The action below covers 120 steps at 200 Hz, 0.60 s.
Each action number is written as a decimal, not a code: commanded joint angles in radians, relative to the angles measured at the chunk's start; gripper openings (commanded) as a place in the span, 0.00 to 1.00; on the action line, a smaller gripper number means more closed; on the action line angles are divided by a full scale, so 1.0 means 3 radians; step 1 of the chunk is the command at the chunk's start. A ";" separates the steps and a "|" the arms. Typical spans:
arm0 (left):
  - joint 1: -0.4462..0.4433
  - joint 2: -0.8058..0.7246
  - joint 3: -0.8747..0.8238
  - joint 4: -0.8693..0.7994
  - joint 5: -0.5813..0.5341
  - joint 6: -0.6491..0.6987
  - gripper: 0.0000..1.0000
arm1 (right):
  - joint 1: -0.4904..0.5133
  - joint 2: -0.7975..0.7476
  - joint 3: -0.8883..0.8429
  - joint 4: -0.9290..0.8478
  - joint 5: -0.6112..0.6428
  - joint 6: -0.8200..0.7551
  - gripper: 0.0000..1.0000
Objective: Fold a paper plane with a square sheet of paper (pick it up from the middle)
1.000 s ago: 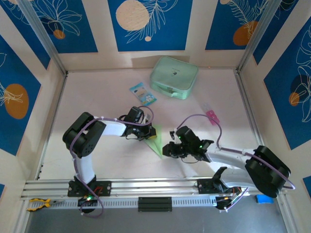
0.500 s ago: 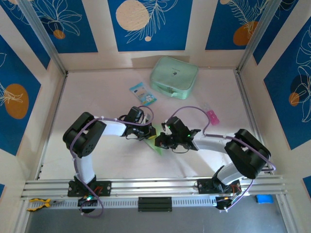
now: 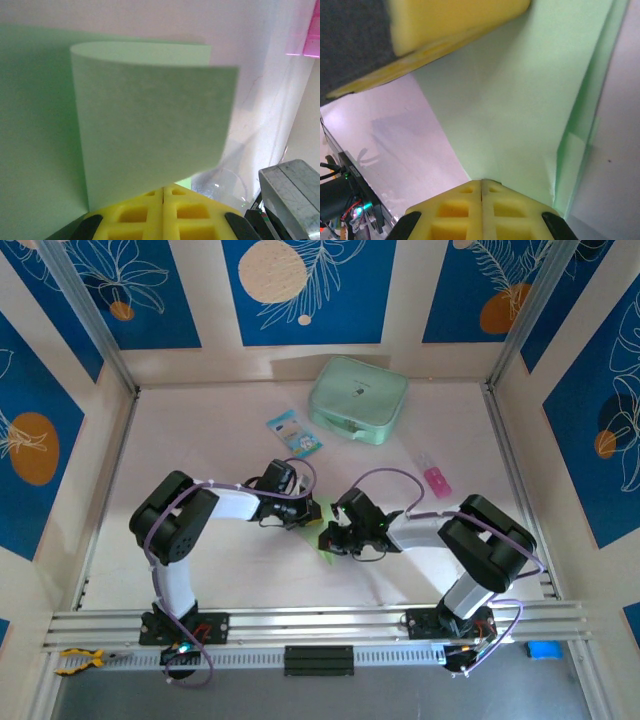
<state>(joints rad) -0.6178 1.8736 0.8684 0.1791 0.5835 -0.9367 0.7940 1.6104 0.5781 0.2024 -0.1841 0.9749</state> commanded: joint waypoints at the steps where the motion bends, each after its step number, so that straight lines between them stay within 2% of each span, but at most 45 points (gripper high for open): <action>1: -0.0017 0.0039 -0.0069 -0.0045 -0.0022 0.0030 0.01 | 0.0063 0.0011 -0.0137 0.0054 -0.0087 0.0114 0.06; 120: -0.0010 0.0064 -0.0070 -0.0071 -0.0043 0.0014 0.00 | 0.0106 -0.0309 -0.0446 -0.0017 -0.0005 0.0171 0.07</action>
<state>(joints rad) -0.6193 1.8736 0.8646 0.1787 0.5980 -0.9371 0.8101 1.5440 0.4751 0.2848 -0.1795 1.0161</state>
